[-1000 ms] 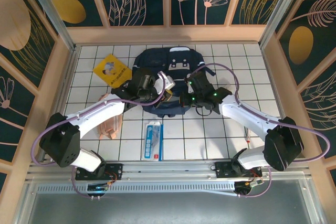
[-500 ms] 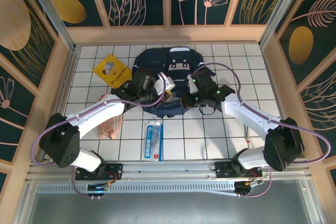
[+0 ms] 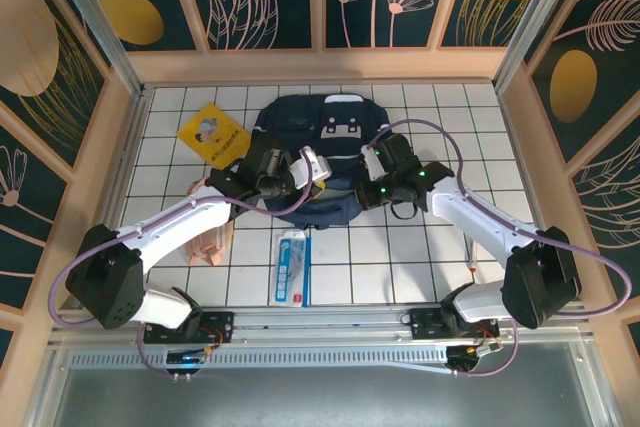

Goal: Pack the student bag

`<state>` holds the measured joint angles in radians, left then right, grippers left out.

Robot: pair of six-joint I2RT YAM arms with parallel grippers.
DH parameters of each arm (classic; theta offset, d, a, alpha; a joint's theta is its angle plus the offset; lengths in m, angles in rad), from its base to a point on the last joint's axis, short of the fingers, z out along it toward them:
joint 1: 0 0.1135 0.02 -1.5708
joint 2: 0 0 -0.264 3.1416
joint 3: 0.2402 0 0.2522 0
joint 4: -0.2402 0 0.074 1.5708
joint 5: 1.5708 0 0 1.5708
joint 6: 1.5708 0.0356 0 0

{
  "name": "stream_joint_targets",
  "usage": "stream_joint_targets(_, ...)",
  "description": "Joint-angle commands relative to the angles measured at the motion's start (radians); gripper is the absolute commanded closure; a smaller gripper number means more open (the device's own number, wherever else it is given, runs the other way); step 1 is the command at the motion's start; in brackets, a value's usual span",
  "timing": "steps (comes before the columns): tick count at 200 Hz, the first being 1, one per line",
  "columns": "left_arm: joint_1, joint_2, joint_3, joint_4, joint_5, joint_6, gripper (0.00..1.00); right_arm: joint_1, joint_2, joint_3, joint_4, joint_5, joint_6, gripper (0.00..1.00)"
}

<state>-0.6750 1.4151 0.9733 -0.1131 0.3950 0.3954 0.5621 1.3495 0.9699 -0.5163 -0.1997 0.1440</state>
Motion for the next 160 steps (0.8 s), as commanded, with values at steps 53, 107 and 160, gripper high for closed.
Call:
stream_joint_targets(53, 0.003, -0.069, 0.005, 0.017, 0.130, 0.105, 1.00, -0.183, 0.009, -0.063, 0.167, 0.081, 0.015, 1.00)
stream_joint_targets(107, 0.004, -0.108, 0.024, 0.018, 0.158, 0.124, 1.00, -0.314, 0.163, -0.040, 0.357, -0.002, -0.010, 1.00)
stream_joint_targets(160, 0.004, -0.153, 0.083, 0.017, 0.212, 0.138, 1.00, -0.425, 0.334, 0.071, 0.416, -0.123, -0.018, 1.00)
